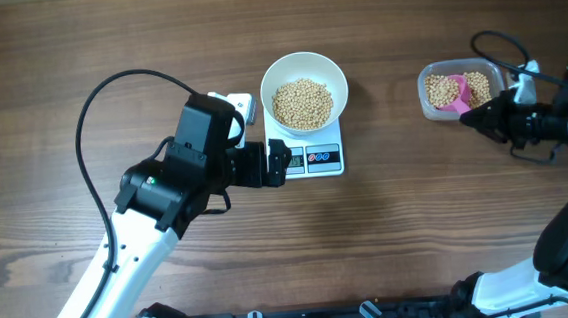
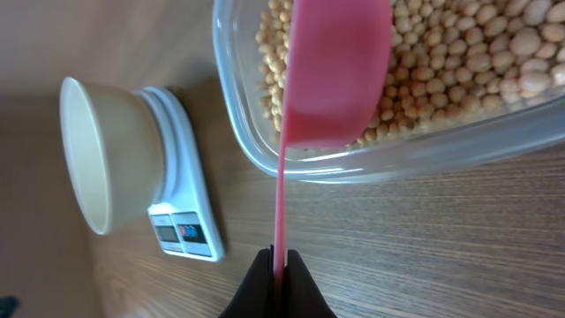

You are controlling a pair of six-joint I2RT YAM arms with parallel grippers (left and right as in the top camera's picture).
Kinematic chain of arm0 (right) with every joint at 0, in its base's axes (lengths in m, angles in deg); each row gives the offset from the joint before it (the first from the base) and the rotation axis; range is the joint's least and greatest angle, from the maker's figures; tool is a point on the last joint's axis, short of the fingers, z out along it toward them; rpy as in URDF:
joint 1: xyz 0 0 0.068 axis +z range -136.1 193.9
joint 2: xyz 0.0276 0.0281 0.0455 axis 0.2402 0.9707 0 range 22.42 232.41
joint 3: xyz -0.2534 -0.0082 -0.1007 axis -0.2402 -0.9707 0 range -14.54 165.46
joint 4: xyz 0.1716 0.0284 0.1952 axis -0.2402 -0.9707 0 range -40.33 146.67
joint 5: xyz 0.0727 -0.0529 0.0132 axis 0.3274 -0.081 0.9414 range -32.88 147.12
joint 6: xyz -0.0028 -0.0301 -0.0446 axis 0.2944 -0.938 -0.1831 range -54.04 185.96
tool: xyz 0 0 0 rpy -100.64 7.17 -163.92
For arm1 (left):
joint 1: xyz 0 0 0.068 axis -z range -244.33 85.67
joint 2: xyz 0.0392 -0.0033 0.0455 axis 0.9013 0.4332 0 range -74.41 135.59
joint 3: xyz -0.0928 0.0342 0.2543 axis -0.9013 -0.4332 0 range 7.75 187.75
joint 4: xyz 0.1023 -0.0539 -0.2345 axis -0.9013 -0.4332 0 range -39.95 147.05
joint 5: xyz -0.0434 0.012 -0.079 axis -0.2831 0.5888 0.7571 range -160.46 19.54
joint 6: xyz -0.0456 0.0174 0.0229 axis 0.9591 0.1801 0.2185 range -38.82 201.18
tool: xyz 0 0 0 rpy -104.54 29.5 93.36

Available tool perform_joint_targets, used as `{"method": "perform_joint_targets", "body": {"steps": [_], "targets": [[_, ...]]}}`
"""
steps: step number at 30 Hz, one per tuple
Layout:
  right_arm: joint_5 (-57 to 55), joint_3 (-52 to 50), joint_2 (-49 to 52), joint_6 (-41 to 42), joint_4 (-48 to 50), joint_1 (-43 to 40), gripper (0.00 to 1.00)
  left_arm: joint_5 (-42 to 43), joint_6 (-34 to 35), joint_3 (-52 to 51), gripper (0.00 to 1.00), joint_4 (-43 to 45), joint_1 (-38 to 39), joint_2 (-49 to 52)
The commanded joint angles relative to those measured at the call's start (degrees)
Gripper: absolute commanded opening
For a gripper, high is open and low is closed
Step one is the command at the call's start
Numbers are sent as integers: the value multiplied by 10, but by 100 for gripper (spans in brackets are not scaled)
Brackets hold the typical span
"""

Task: Scoop item into bowl and weigh 150g on scale
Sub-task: 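Lower the scoop into the soybeans and fill it, then lift the filled scoop and move it over the white bowl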

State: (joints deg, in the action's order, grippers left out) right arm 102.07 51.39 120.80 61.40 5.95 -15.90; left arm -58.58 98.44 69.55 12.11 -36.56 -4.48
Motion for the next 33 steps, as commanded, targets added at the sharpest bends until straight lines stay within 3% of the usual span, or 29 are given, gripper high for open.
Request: {"method": "perform_joint_targets", "body": {"steps": [1,7,16,23,28,33], "targets": [[92,-15,9,1,14,-34,4,3,-3,10,100,1,2,2],[165,-37,9,36,56,-79,4,3,-3,10,100,1,2,2],[242,-38,9,30,40,-116,4,3,-3,10,100,1,2,2],[367,-38,9,-9,18,-113,4,3,-3,10,100,1,2,2],[422,-38,8,-8,5,-63,4,3,-3,10,100,1,2,2],[422,-30,0,35,9,57,4,3,-3,10,100,1,2,2]]}}
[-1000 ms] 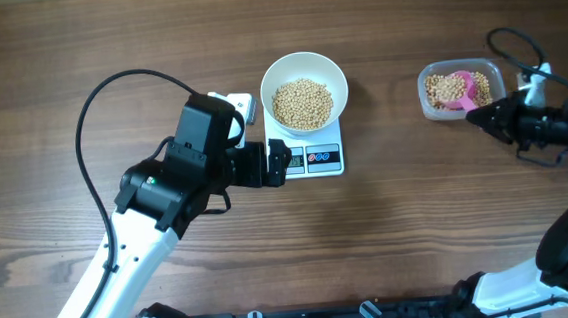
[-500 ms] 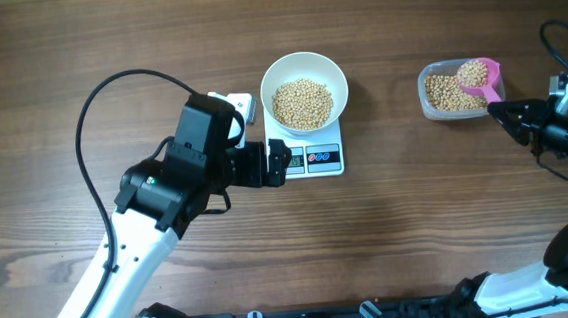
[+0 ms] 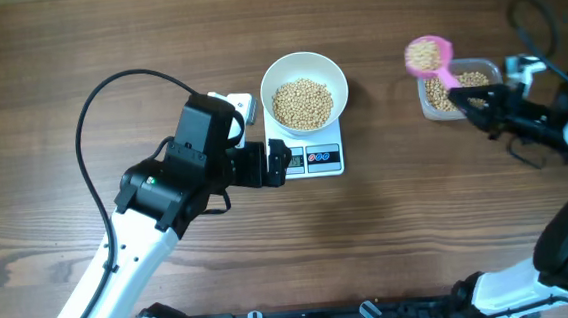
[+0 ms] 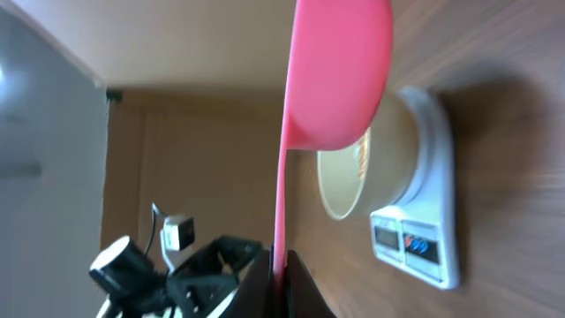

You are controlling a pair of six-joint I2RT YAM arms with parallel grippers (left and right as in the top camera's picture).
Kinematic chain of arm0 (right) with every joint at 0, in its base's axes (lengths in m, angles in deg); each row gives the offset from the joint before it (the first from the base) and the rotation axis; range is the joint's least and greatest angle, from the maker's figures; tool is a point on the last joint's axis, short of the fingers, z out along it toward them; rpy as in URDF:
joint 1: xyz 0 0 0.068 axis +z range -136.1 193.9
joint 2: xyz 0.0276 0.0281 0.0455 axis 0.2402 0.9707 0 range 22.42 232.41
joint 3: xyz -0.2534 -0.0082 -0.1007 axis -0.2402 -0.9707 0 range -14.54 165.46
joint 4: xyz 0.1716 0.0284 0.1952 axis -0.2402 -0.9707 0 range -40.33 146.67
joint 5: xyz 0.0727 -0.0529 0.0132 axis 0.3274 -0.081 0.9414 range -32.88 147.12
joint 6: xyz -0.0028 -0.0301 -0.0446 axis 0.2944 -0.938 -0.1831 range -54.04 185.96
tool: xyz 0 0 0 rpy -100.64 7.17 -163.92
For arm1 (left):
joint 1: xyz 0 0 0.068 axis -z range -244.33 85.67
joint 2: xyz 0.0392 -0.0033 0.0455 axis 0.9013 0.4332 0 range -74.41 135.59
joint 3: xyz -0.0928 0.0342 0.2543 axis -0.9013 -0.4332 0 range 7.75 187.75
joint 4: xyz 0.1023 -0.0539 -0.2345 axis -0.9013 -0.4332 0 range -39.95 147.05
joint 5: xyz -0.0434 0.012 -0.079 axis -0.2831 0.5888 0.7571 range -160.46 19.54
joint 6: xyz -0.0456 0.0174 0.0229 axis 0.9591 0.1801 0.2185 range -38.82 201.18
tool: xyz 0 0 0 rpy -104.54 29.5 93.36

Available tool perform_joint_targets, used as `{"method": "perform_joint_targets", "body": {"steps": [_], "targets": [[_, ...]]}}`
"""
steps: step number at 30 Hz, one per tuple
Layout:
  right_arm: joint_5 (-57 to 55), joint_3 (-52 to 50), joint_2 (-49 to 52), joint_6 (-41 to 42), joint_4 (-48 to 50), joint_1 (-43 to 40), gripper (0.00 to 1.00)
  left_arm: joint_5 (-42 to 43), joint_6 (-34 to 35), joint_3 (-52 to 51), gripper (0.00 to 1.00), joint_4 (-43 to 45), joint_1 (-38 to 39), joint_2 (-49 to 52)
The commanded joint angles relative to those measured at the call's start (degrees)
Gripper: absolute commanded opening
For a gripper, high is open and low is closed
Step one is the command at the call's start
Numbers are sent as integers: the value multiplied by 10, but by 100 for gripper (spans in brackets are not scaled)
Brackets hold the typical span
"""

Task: Scoop item into bowl and weigh 150g on scale
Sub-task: 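Lift the filled scoop and move it over the white bowl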

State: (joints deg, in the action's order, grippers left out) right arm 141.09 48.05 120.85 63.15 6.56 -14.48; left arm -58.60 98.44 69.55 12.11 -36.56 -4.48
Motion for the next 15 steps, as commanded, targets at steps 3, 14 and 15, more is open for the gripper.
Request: {"method": "perform_joint_targets", "body": {"steps": [3,14,15], "targets": [[31,16,-8,60,36,104,4,3,-3,10,100,1,2,2],[-120,23,-46,313,329,285,4,3,-3,10,100,1,2,2],[-139,23,-46,313,329,291,4,3,-3,10,100,1,2,2]]}}
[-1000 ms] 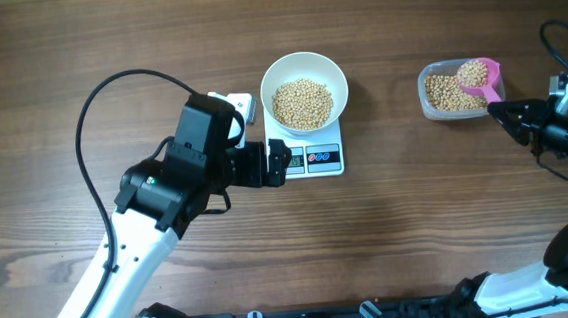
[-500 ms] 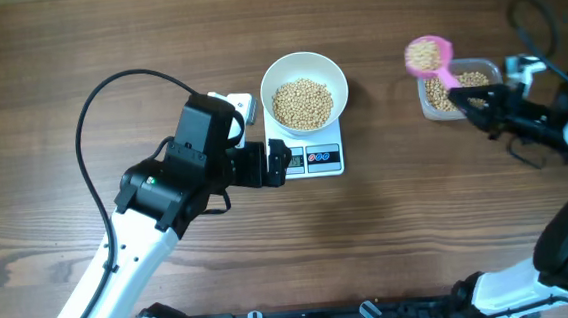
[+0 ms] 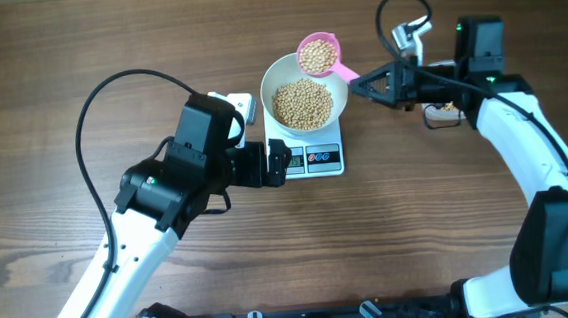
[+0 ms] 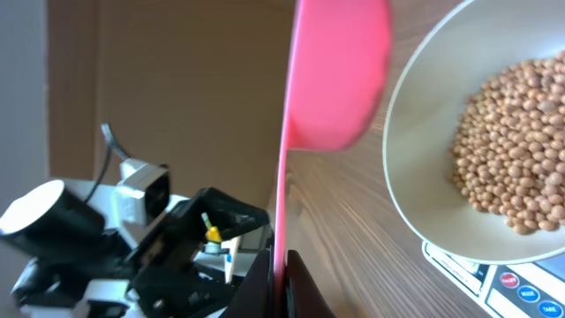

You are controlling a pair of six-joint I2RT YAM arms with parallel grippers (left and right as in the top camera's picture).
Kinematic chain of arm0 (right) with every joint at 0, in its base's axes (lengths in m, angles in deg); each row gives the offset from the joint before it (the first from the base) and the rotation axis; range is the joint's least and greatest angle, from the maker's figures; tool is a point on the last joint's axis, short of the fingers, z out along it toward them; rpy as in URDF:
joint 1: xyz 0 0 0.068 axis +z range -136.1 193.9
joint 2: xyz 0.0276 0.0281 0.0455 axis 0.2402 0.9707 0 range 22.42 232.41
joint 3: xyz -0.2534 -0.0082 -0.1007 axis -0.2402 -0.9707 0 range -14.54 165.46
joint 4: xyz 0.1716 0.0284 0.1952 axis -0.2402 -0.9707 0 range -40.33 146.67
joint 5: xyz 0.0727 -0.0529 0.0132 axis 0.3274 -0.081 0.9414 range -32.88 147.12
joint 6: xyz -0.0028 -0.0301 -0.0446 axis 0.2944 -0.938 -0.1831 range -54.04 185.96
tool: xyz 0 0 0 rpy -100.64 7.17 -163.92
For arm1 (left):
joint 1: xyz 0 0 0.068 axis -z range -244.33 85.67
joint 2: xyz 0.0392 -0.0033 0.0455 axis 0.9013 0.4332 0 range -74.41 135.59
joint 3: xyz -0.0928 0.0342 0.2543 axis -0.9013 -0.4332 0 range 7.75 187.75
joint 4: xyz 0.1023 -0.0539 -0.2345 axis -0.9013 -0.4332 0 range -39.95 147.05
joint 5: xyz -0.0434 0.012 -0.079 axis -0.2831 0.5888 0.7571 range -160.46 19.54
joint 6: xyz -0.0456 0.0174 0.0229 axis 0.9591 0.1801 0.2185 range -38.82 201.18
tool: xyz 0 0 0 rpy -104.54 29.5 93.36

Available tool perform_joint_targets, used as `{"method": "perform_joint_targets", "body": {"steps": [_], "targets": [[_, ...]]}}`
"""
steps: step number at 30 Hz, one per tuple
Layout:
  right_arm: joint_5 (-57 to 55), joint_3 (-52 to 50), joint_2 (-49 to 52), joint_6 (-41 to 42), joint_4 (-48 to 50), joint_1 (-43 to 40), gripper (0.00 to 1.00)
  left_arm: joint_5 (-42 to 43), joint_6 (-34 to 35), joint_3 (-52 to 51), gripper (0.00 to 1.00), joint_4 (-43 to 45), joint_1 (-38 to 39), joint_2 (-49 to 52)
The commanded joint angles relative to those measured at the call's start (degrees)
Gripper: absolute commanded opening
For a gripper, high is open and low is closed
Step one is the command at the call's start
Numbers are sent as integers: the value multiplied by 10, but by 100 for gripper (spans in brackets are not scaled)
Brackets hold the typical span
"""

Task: Scoop item into bowl and weigh 150g on scale
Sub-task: 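Lift the filled scoop and move it over the white bowl, then tip the scoop to pour soybeans into the bowl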

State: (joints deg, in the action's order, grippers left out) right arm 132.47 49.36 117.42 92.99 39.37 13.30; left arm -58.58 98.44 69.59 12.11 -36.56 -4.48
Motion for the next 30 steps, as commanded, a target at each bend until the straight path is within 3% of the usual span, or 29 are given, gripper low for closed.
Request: {"method": "perform_joint_targets", "body": {"steps": [1,4,8,15,18,26,30], "targets": [[-73,9,-12,7,1,19,4,3,-3,10,100,1,2,2],[-118,10,-18,-35,-32,38,4,3,-3,10,100,1,2,2],[-274,10,-64,-106,-116,71,4,3,-3,10,100,1,2,2],[-472,10,-109,-201,-154,119,4,3,-3,10,100,1,2,2],[-494,10,-109,-270,-150,150,4,3,-3,10,100,1,2,2],[-525,10,-109,-271,-114,177,4,3,-3,10,100,1,2,2],[-557,10,-109,-338,-114,186,4,3,-3,10,100,1,2,2]]}}
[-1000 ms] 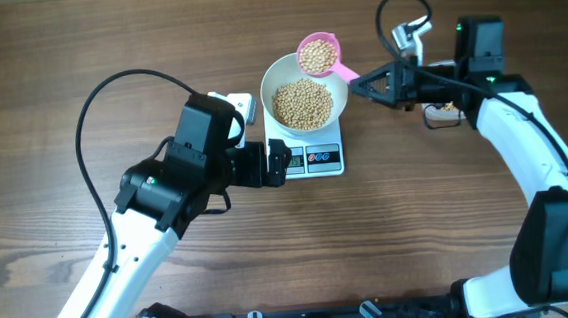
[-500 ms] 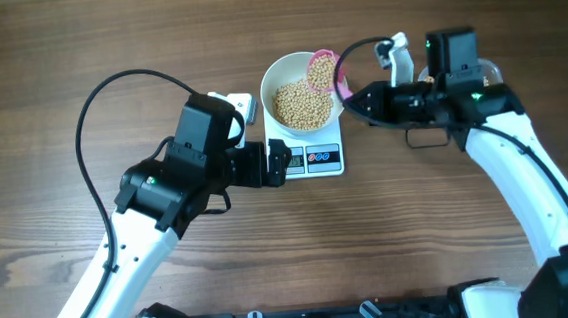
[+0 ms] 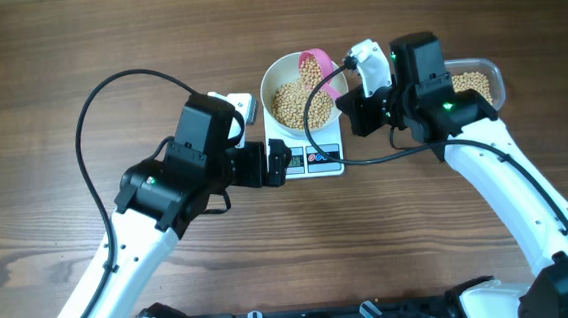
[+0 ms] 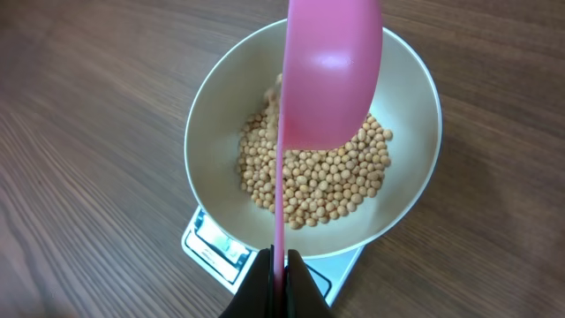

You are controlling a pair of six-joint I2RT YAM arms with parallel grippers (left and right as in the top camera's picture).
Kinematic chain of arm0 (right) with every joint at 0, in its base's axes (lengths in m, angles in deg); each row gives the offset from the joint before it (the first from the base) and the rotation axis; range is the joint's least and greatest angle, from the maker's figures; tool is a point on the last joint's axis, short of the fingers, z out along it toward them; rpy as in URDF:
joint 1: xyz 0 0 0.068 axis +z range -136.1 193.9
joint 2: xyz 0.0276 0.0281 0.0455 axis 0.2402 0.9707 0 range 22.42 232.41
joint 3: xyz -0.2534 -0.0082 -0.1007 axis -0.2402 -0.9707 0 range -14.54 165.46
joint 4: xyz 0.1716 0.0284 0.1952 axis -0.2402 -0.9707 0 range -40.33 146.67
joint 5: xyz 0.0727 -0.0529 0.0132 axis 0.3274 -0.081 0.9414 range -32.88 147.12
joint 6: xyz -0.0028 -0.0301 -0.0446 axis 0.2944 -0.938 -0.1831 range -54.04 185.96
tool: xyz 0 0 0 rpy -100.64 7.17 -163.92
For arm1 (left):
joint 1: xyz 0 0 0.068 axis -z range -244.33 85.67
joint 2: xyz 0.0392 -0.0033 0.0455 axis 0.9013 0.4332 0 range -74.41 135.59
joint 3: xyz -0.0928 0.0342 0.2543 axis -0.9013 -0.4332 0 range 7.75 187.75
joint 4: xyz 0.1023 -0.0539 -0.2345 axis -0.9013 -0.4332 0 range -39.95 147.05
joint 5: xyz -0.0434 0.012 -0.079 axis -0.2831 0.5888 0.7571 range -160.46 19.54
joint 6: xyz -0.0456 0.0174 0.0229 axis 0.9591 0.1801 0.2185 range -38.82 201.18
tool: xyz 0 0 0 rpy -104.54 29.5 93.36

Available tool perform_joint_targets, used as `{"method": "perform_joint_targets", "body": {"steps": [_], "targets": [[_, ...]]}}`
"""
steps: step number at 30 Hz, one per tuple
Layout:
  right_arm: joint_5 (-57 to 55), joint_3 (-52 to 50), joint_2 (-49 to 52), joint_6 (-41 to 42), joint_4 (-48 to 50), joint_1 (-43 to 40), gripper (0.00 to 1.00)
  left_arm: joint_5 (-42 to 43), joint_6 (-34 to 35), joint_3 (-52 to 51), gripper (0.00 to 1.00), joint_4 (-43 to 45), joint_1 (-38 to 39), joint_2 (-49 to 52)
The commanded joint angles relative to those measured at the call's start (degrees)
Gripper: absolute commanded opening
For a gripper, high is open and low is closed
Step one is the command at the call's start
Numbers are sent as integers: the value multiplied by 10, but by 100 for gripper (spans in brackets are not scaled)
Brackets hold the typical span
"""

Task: Scoop item into bowl and weigh 150g on scale
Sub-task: 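Tip the scoop to pour soybeans into the bowl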

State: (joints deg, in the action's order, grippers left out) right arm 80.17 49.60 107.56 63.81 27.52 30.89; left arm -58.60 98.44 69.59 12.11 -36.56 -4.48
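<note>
A white bowl (image 3: 278, 77) holding a heap of soybeans (image 3: 295, 106) stands on the white kitchen scale (image 3: 316, 160). My right gripper (image 4: 280, 265) is shut on the thin handle of the pink scoop (image 4: 330, 75), which is tipped on its side over the bowl (image 4: 221, 124), with beans (image 4: 318, 181) spilling from it into the heap. The scoop (image 3: 315, 69) sits over the bowl's right half. My left gripper (image 3: 276, 166) rests at the scale's left edge beside the display; whether it is open or shut does not show.
A clear plastic tub of soybeans (image 3: 479, 83) stands at the right, partly behind my right arm. A small white block (image 3: 240, 104) lies left of the bowl by my left arm. Bare wooden table (image 3: 390, 242) spreads in front of the scale.
The scoop was level and full above the bowl's far rim. Now it is turned on its side over the bowl and beans fall out. My right arm has shifted left and nearer.
First the scoop lay in the bean tub at the right, held by my right gripper. Then it was lifted full above the tub, then carried to the bowl's far rim. Now it is tipped over the bowl. My left arm stayed at the scale throughout.
</note>
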Motion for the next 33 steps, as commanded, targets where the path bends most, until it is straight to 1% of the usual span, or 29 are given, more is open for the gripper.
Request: {"method": "perform_joint_targets", "body": {"steps": [1,3,7,11,15,16,20,22,24,31,32,33], "targets": [[-39,8,-10,-53,4,11,4,3,-3,10,100,1,2,2],[-40,8,-10,-61,4,12,4,3,-3,10,100,1,2,2],[-40,8,-10,-138,3,12,4,3,-3,10,100,1,2,2],[-40,8,-10,-194,0,12,4,3,-3,10,100,1,2,2],[-155,8,-10,-279,0,43,4,3,-3,10,100,1,2,2],[-171,8,-10,-289,0,52,4,3,-3,10,100,1,2,2],[-188,8,-10,-294,7,66,4,3,-3,10,100,1,2,2],[-204,8,-10,-317,17,67,4,3,-3,10,100,1,2,2],[-216,8,-10,-339,47,67,4,3,-3,10,100,1,2,2],[-213,8,-10,-336,61,71,4,3,-3,10,100,1,2,2],[-207,8,-10,-332,56,76,4,3,-3,10,100,1,2,2],[-195,8,-10,-300,52,82,4,3,-3,10,100,2,2,2]]}}
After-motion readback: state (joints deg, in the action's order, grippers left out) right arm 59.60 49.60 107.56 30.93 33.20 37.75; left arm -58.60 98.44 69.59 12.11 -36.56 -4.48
